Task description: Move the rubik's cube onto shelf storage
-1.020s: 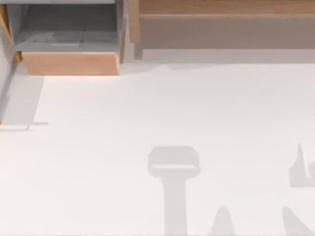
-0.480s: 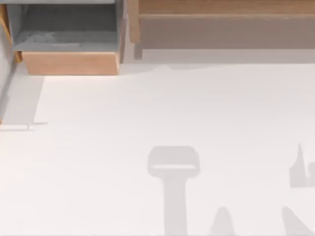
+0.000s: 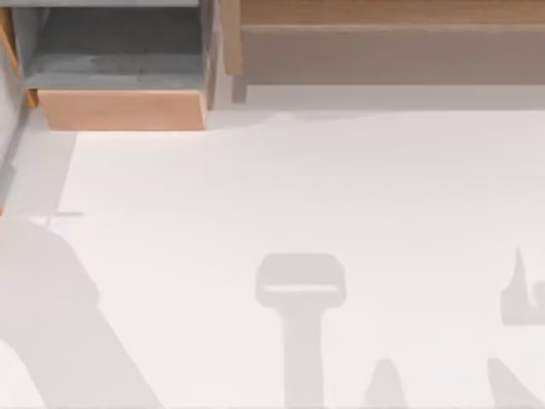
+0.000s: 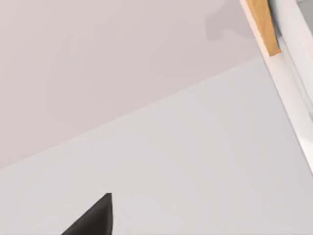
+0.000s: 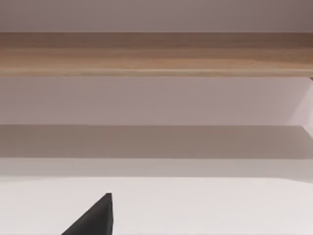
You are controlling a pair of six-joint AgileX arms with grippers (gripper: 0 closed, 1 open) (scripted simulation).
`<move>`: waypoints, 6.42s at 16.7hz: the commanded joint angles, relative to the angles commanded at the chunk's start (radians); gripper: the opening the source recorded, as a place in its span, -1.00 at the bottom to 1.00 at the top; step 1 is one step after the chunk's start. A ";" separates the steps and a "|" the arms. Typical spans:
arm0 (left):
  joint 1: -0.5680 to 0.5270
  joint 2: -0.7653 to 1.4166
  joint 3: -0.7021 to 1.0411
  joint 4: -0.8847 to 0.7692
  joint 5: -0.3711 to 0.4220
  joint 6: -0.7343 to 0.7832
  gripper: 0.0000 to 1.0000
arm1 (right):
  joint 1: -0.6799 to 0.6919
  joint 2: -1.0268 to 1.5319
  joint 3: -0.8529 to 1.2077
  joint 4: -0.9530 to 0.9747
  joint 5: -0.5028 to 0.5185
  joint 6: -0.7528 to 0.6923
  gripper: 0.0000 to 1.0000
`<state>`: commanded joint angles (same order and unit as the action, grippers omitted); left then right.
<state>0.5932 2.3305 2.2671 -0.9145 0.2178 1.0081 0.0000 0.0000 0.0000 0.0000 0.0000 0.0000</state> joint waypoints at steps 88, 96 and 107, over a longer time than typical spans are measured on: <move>-0.299 0.146 0.297 -0.567 -0.198 -0.251 -1.00 | 0.000 0.000 0.000 0.000 0.000 0.000 1.00; -0.785 -0.250 -0.287 -0.232 -0.520 -0.307 -1.00 | 0.000 0.000 0.000 0.000 0.000 0.000 1.00; -1.451 -0.260 -0.808 0.764 -0.887 -0.496 -1.00 | 0.000 0.000 0.000 0.000 0.000 0.000 1.00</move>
<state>-0.8573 2.0708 1.4588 -0.1503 -0.6696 0.5126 0.0000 0.0000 0.0000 0.0000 0.0000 0.0000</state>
